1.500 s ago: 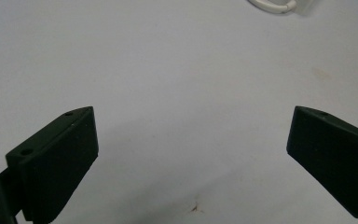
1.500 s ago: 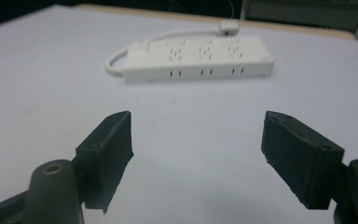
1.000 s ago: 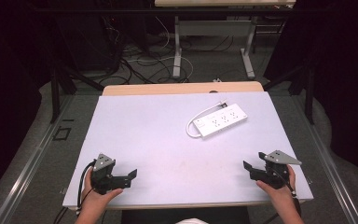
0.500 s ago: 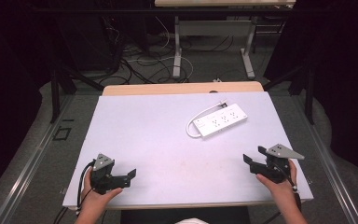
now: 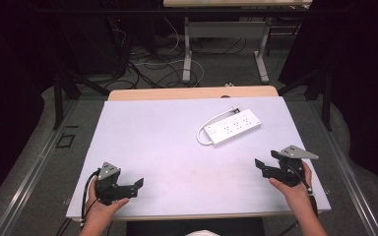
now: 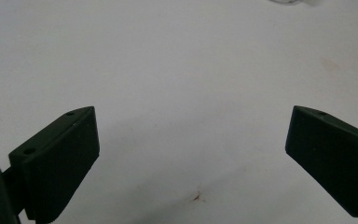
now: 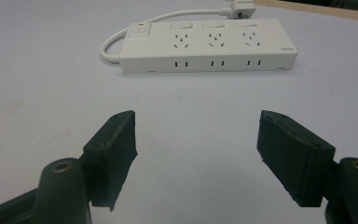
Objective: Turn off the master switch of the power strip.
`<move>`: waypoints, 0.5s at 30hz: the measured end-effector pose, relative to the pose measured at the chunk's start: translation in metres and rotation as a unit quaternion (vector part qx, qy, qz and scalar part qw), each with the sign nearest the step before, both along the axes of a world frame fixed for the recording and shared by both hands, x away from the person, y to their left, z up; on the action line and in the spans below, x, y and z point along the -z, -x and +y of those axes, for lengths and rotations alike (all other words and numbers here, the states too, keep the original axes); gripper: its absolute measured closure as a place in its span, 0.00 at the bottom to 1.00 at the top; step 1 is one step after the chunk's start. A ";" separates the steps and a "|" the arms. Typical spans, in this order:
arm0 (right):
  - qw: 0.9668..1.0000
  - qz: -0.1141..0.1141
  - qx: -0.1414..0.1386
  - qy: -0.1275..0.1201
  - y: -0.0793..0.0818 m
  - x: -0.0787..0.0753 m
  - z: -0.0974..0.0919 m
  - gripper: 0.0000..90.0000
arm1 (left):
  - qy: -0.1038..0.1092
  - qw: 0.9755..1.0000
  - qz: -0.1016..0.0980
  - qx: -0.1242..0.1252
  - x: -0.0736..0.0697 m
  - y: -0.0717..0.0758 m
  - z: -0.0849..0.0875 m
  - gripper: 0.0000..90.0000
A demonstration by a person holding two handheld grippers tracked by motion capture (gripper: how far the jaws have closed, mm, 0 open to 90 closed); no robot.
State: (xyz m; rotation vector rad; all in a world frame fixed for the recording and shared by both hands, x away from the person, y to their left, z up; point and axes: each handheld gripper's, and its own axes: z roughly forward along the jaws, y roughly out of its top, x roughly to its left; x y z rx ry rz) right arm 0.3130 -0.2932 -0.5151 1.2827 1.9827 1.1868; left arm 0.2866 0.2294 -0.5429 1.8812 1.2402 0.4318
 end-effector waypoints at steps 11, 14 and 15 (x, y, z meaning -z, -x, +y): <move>1.000 0.006 -0.002 0.001 -0.011 -0.005 0.010 0.27 | -0.006 1.000 0.003 -0.001 0.000 0.001 0.002 0.03; 1.000 0.013 -0.005 -0.002 -0.014 -0.007 0.014 0.26 | -0.005 1.000 0.003 -0.001 0.000 0.000 0.002 0.03; 1.000 0.011 -0.008 0.002 -0.015 -0.007 0.014 0.26 | -0.006 1.000 0.005 0.000 0.000 0.000 0.003 0.03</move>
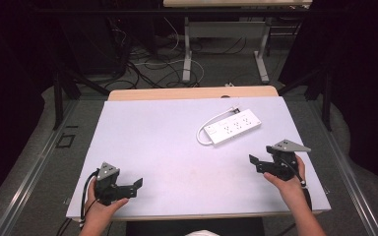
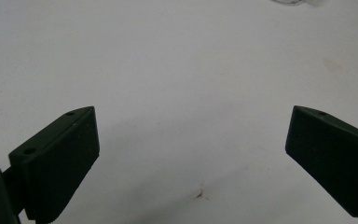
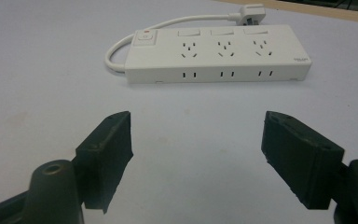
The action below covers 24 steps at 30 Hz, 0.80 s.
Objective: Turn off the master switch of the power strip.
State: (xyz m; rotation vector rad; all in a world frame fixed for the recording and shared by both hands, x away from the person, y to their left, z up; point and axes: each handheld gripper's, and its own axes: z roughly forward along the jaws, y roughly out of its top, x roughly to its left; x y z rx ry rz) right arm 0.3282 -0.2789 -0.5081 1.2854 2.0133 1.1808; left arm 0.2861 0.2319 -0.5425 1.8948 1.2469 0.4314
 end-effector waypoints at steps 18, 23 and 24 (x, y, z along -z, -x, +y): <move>1.000 -0.004 -0.015 0.016 -0.019 -0.001 0.023 0.27 | 0.001 1.000 0.000 -0.001 0.000 0.000 -0.001 0.03; 1.000 -0.005 -0.020 0.018 -0.022 -0.001 0.029 0.28 | 0.000 1.000 0.001 0.001 0.000 0.000 -0.001 0.03; 1.000 -0.006 -0.019 0.018 -0.023 -0.001 0.030 0.28 | 0.000 1.000 0.001 0.001 0.000 0.000 -0.001 0.03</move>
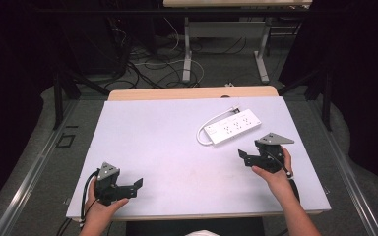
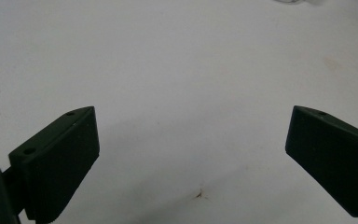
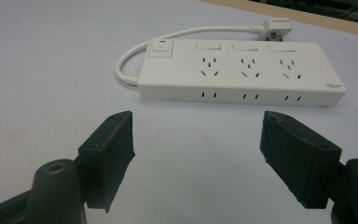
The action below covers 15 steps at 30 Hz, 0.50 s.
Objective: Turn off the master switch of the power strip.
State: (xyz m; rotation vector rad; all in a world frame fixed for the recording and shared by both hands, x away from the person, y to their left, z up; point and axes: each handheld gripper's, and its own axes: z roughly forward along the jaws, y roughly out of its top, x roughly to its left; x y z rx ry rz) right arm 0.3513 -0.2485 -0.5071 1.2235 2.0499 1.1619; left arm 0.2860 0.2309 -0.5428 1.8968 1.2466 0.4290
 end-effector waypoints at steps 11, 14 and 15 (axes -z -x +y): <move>1.000 0.001 -0.005 0.009 -0.009 -0.002 0.012 0.30 | -0.001 1.000 0.000 0.000 0.000 0.000 0.000 0.03; 1.000 0.002 -0.012 0.009 -0.011 -0.002 0.017 0.30 | -0.001 1.000 -0.001 -0.001 0.000 0.000 0.000 0.03; 1.000 0.000 -0.012 0.014 -0.012 -0.002 0.018 0.30 | -0.001 1.000 0.000 -0.001 0.000 0.000 -0.001 0.03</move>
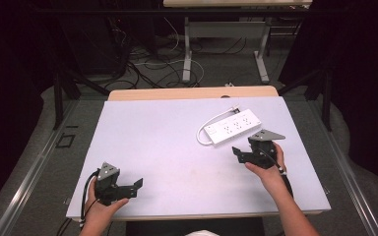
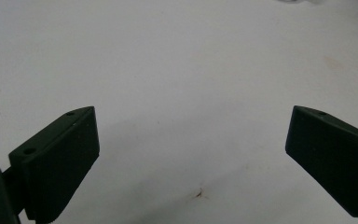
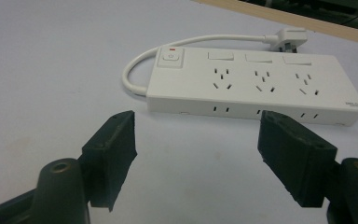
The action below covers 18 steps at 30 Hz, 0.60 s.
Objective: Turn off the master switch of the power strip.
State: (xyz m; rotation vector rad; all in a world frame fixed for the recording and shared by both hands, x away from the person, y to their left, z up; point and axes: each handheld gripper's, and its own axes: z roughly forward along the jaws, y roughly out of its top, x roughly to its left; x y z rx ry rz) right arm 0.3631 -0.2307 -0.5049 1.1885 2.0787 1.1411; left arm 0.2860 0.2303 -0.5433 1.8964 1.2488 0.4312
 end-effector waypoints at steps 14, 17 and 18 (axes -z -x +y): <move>0.999 -0.002 -0.037 0.034 -0.014 -0.009 0.022 0.32 | 0.000 1.000 0.001 -0.001 0.001 0.000 -0.001 0.03; 0.998 -0.004 -0.045 0.042 -0.017 -0.011 0.026 0.32 | -0.001 1.000 0.001 -0.001 0.001 -0.001 0.000 0.03; 0.998 -0.003 -0.049 0.040 -0.018 -0.011 0.028 0.32 | 0.001 1.000 -0.002 -0.003 0.001 -0.001 -0.001 0.03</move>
